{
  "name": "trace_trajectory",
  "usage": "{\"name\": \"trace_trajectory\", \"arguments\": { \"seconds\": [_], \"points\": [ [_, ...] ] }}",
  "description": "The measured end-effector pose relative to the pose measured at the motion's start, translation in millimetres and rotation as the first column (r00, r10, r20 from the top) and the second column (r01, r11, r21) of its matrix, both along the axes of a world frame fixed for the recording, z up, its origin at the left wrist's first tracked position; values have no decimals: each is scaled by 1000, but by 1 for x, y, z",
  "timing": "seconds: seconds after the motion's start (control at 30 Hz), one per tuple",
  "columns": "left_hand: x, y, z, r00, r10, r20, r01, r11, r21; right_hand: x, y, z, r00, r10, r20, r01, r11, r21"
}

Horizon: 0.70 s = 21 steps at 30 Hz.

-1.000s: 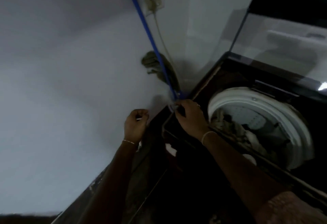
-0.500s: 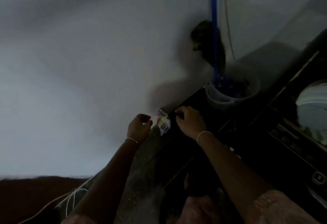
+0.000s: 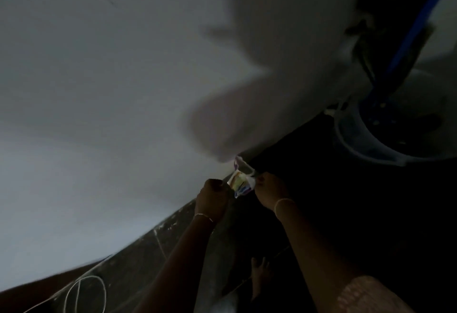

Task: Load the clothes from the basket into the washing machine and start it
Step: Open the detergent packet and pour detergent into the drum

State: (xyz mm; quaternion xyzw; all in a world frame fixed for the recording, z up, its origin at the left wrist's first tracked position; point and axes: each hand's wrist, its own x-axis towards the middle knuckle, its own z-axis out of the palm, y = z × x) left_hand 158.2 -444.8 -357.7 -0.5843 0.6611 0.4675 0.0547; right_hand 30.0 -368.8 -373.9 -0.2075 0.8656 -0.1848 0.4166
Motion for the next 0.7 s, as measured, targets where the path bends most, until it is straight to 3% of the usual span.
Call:
{"name": "trace_trajectory", "arguments": {
  "seconds": [0.13, 0.27, 0.43, 0.7],
  "points": [
    [-13, -12, -58, 1000, 21, 11, -21, 1000, 0, -18, -21, -75, 943, 284, -174, -275, 959, 73],
    [-8, -7, -101, 999, 35, 23, -35, 999, 7, -25, -30, -128, 874, 429, -230, -405, 903, 146],
    [-8, 1, -131, 996, 67, 54, -69, 997, 30, -23, -41, -164, 890, 400, -217, -397, 916, 61],
    [-35, 16, -135, 992, 124, 22, -125, 990, 59, -30, -38, -179, 910, 381, -163, -360, 922, 142]
  ]
}}
